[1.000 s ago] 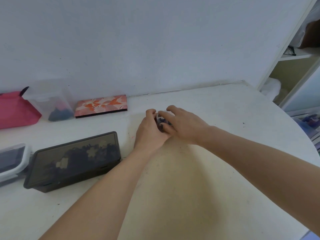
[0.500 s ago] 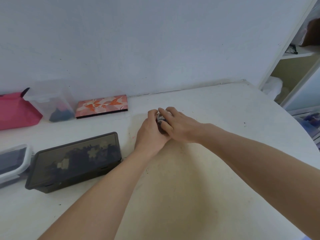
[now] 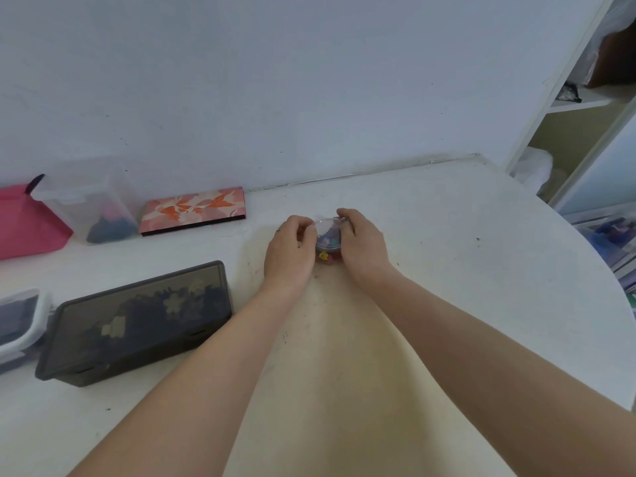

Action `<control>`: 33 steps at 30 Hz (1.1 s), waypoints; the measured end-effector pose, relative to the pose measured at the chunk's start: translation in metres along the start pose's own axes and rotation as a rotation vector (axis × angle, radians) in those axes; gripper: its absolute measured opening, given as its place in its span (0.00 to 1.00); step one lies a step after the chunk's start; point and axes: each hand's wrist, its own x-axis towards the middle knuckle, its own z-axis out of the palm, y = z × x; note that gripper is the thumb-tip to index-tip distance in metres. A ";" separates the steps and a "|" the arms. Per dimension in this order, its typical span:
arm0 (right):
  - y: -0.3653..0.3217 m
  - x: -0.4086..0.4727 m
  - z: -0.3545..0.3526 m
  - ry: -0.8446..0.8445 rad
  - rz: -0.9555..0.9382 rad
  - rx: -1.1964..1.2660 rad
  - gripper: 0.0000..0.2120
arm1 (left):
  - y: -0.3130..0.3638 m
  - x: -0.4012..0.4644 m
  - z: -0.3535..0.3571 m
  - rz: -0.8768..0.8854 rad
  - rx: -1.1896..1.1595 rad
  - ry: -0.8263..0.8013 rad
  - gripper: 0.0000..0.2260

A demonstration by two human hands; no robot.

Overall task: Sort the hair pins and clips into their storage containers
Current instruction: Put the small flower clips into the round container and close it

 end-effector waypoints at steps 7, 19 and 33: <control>0.002 -0.002 0.003 0.019 -0.060 -0.074 0.16 | -0.005 -0.002 0.004 0.051 0.038 0.080 0.08; -0.007 -0.002 0.000 0.056 0.013 -0.008 0.19 | -0.001 -0.007 -0.001 0.121 0.086 0.037 0.12; -0.005 -0.006 0.002 0.157 -0.080 -0.334 0.19 | 0.009 0.000 -0.013 0.087 0.231 -0.130 0.18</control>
